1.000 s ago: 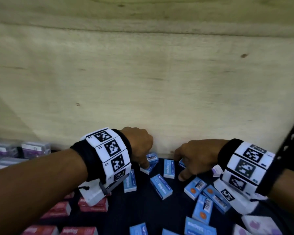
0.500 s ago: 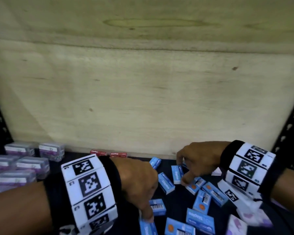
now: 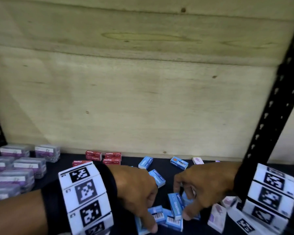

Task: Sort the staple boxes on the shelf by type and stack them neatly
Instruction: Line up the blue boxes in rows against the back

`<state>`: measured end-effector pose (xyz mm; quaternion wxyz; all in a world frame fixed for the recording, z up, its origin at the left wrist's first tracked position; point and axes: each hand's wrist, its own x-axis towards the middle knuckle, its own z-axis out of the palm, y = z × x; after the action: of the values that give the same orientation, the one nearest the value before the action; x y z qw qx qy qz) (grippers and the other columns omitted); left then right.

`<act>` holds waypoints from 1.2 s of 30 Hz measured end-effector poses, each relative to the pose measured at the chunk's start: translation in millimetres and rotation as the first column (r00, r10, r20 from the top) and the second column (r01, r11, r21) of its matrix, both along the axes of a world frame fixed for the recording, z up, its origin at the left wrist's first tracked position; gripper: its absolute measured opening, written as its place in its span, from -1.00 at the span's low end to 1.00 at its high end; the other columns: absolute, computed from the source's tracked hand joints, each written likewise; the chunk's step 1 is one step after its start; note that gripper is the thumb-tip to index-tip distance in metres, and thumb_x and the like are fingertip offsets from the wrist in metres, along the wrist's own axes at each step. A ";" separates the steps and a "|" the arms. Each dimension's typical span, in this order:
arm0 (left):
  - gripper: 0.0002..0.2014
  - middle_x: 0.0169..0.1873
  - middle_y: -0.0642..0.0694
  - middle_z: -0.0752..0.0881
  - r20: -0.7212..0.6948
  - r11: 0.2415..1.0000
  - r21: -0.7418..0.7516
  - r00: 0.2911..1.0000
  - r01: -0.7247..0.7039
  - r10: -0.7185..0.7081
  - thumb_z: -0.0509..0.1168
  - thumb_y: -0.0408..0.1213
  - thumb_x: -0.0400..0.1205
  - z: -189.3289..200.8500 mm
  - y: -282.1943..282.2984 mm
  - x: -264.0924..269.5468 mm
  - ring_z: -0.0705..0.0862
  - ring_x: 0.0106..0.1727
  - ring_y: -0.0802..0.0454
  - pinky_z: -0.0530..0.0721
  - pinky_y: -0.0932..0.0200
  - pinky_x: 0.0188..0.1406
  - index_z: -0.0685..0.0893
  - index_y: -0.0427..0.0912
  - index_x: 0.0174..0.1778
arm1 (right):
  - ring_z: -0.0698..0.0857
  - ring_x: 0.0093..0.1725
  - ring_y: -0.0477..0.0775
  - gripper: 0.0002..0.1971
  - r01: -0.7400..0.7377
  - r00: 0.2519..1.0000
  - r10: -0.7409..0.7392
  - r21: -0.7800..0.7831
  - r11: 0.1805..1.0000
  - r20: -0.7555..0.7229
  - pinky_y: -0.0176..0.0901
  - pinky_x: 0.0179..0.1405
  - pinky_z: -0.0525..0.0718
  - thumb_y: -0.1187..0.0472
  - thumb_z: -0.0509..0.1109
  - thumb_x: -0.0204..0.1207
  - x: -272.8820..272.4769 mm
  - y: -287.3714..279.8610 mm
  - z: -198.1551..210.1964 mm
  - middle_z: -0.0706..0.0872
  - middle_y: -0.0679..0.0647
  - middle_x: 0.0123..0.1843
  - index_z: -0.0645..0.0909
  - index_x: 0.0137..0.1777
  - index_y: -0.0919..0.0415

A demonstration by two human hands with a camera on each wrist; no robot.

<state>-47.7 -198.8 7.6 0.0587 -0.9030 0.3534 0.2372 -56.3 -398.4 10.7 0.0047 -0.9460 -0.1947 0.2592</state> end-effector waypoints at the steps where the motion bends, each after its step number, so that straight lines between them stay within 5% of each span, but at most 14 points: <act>1: -0.48 -0.08 0.12 0.78 -0.025 0.999 -0.020 0.999 -0.035 0.034 0.45 0.35 0.39 2.9 0.0 2.2 0.73 -0.04 0.09 0.73 0.02 0.07 0.71 0.01 0.02 | 0.68 -0.10 -0.18 -0.39 0.015 1.000 -0.015 0.018 1.000 0.007 -0.21 -0.04 0.65 -0.43 0.49 0.30 1.8 -1.3 1.8 0.74 -0.16 0.06 0.52 0.28 -0.19; 6: -0.52 -0.01 0.03 0.77 0.058 0.991 -0.061 0.991 -0.118 0.121 0.37 0.30 0.52 19.3 -5.3 33.2 0.72 0.03 0.02 0.68 0.04 0.10 0.73 -0.04 0.06 | 0.62 -0.08 -0.12 -0.58 0.068 0.972 -0.077 0.050 0.996 0.221 -0.19 0.03 0.60 -0.34 0.41 0.47 34.8 -15.7 10.1 0.63 -0.23 -0.05 0.58 0.15 -0.09; 11: -0.48 -0.03 -0.14 0.81 0.251 0.987 0.004 0.956 -0.158 0.152 0.35 0.24 0.57 14.4 -16.3 84.2 0.71 -0.11 -0.08 0.65 0.09 -0.10 0.78 -0.21 0.02 | 0.66 0.12 0.08 -0.43 0.163 0.959 -0.113 -0.182 0.970 0.259 -0.12 0.07 0.58 -0.24 0.45 0.51 76.6 -25.2 0.6 0.69 0.02 0.25 0.57 0.37 0.12; 16: -0.51 -0.47 -0.04 0.62 0.277 0.976 0.044 0.942 -0.212 0.192 0.36 0.16 0.61 6.1 -35.3 113.8 0.59 -0.42 -0.02 0.58 0.11 -0.26 0.57 -0.20 -0.41 | 0.77 0.06 0.18 -0.44 0.174 0.970 -0.132 -0.203 0.964 0.205 0.03 0.10 0.71 -0.26 0.49 0.46 102.7 -27.0 -12.7 0.81 0.13 0.09 0.71 0.19 0.22; 20: -0.49 -0.53 -0.04 0.55 0.261 0.973 0.085 0.947 -0.216 0.187 0.41 0.13 0.59 -1.4 -47.6 122.7 0.51 -0.50 0.04 0.55 0.12 -0.28 0.51 -0.21 -0.47 | 0.75 -0.03 0.18 -0.45 0.157 0.972 -0.112 -0.215 0.964 0.208 -0.04 -0.05 0.69 -0.23 0.53 0.43 110.9 -24.8 -18.4 0.79 0.13 0.03 0.69 0.13 0.27; 23: -0.55 -0.44 -0.09 0.55 0.255 0.975 0.158 0.961 -0.154 0.110 0.48 0.02 0.57 -6.4 -52.4 127.0 0.53 -0.43 -0.03 0.48 0.12 -0.39 0.55 -0.30 -0.36 | 0.69 -0.15 0.16 -0.53 0.120 0.972 -0.069 -0.223 0.968 0.223 -0.11 -0.23 0.59 -0.14 0.55 0.47 111.4 -22.2 -22.0 0.75 0.13 -0.07 0.68 0.07 0.29; 25: -0.65 -0.24 -0.14 0.63 0.225 0.982 0.165 0.973 -0.097 0.058 0.50 -0.04 0.56 -6.1 -53.2 127.7 0.60 -0.23 -0.11 0.48 0.12 -0.29 0.63 -0.27 -0.07 | 0.72 -0.12 0.18 -0.57 0.109 0.972 -0.056 -0.223 0.969 0.228 -0.13 -0.28 0.57 -0.10 0.53 0.50 111.2 -21.8 -22.9 0.78 0.17 0.00 0.69 0.11 0.29; 28: -0.51 0.22 -0.08 0.67 0.142 0.993 0.101 0.989 -0.058 0.043 0.46 -0.07 0.61 -3.0 -52.8 123.1 0.63 0.21 -0.10 0.45 0.18 -0.07 0.58 -0.08 0.44 | 0.76 -0.04 0.18 -0.62 0.100 0.971 -0.051 -0.206 0.974 0.232 -0.06 -0.13 0.68 -0.07 0.50 0.53 111.0 -23.7 -21.3 0.79 0.16 0.05 0.71 0.13 0.25; 30: -0.54 0.07 0.02 0.71 0.132 0.997 0.040 0.990 -0.059 0.053 0.38 -0.04 0.66 -4.1 -53.6 121.5 0.64 0.18 -0.03 0.45 0.21 -0.04 0.58 -0.04 0.48 | 0.76 0.02 0.17 -0.66 0.108 0.975 -0.071 -0.169 0.980 0.213 -0.01 0.01 0.71 -0.06 0.44 0.56 110.1 -26.5 -17.9 0.79 0.12 0.06 0.72 0.14 0.19; 33: -0.61 -0.35 0.15 0.56 0.108 0.990 -0.035 0.984 -0.138 0.141 0.36 0.00 0.66 -4.5 -54.6 120.2 0.61 -0.20 0.07 0.54 0.19 -0.07 0.62 -0.09 0.36 | 0.73 0.03 0.16 -0.73 0.108 0.979 -0.088 -0.102 0.989 0.184 -0.01 0.06 0.67 -0.01 0.32 0.63 106.8 -30.4 -12.7 0.78 0.10 0.05 0.71 0.13 0.14; 36: -0.63 -0.40 0.08 0.69 0.025 0.959 -0.147 0.968 -0.243 0.250 0.39 0.04 0.63 -4.1 -49.0 123.2 0.74 -0.31 0.04 0.69 0.10 0.04 0.61 -0.10 0.25 | 0.68 0.09 0.07 -0.72 0.104 0.983 -0.092 -0.073 0.992 0.156 -0.03 0.20 0.64 0.00 0.24 0.70 102.5 -31.7 -11.0 0.76 0.01 0.17 0.66 0.28 0.03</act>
<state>75.4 -247.8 3.5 -0.0284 -0.9468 0.2528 0.1971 46.2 -430.0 -0.2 -0.0357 -0.9709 -0.1370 0.1932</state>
